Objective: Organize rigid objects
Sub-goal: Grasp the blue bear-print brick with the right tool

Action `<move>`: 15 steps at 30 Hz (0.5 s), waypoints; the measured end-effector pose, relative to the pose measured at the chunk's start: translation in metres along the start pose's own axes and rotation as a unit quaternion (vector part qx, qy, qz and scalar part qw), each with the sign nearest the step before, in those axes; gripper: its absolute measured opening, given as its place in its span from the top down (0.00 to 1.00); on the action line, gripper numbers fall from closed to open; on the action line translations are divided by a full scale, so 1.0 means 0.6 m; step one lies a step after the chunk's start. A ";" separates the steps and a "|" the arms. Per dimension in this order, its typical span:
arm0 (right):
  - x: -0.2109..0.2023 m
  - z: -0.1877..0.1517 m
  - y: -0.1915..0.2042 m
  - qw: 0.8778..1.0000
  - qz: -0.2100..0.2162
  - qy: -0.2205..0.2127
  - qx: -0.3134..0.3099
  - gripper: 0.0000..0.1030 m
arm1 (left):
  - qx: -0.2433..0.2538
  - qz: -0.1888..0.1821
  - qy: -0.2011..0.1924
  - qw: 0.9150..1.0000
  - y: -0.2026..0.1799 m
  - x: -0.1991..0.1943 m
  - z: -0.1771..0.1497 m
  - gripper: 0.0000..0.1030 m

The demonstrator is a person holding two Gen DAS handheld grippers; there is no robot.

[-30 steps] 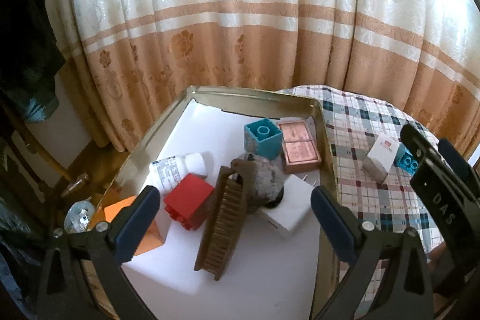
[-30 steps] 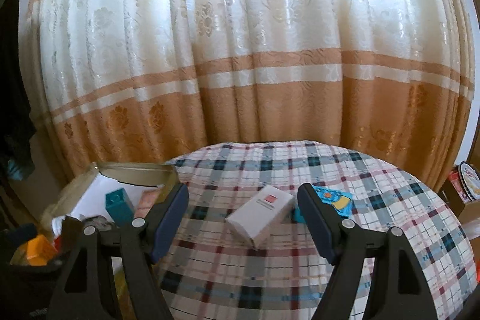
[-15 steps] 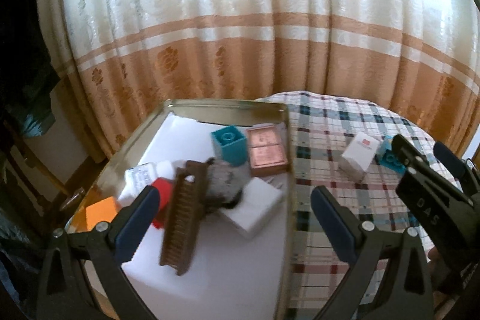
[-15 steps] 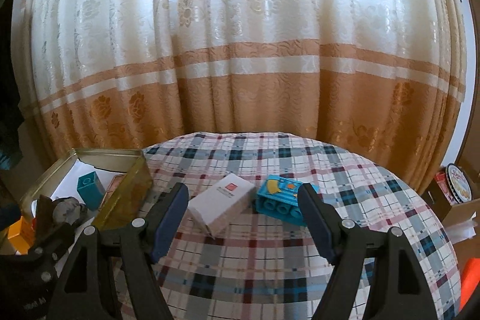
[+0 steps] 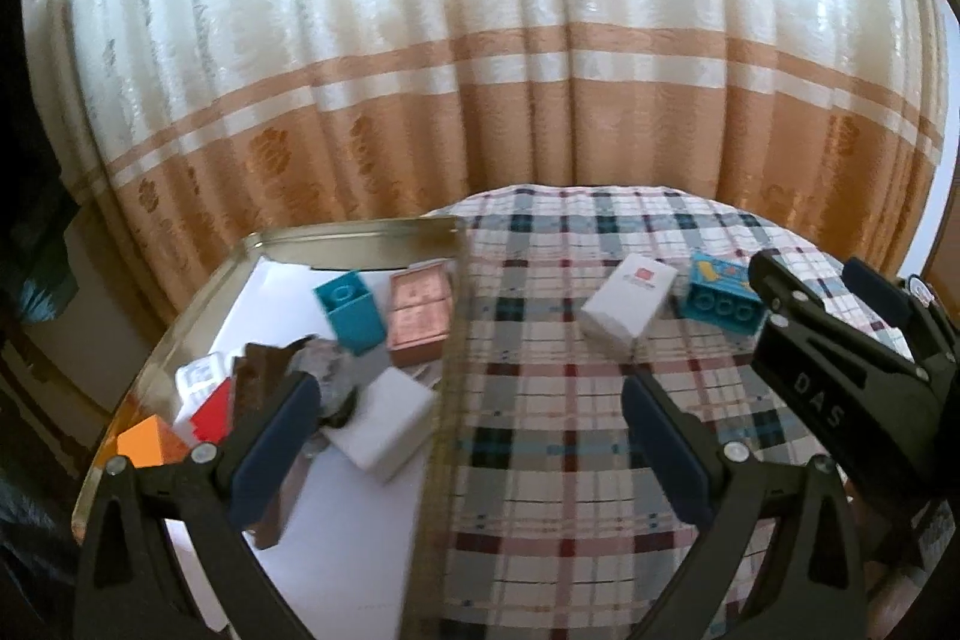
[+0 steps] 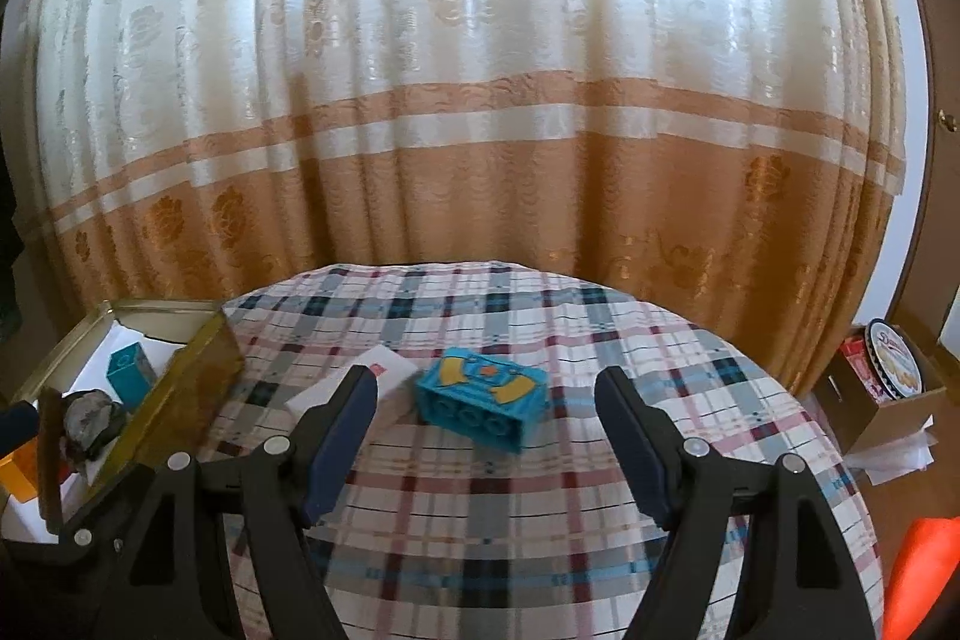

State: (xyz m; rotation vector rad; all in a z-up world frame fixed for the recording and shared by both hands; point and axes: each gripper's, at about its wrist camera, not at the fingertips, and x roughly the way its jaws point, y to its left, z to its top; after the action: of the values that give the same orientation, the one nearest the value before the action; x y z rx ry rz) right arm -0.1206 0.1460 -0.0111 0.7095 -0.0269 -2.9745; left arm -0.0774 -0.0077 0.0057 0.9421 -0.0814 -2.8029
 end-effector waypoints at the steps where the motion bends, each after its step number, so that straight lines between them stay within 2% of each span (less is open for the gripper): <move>1: 0.001 0.000 -0.006 1.000 -0.001 0.001 0.001 0.25 | 0.002 -0.001 0.000 1.000 -0.004 0.000 0.000 0.01; 10: 0.009 0.002 -0.051 1.000 -0.012 0.010 0.026 0.25 | 0.023 -0.028 0.000 0.999 -0.054 0.009 -0.001 0.01; 15: 0.019 0.002 -0.079 0.998 -0.022 0.023 0.047 0.25 | 0.023 -0.052 0.018 0.998 -0.076 0.018 -0.006 0.01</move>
State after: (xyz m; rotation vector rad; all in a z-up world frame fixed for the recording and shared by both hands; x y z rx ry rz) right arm -0.1346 0.1921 -0.0168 0.7978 -0.1511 -3.0154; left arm -0.0906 0.0347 -0.0087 1.0366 -0.0954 -2.8894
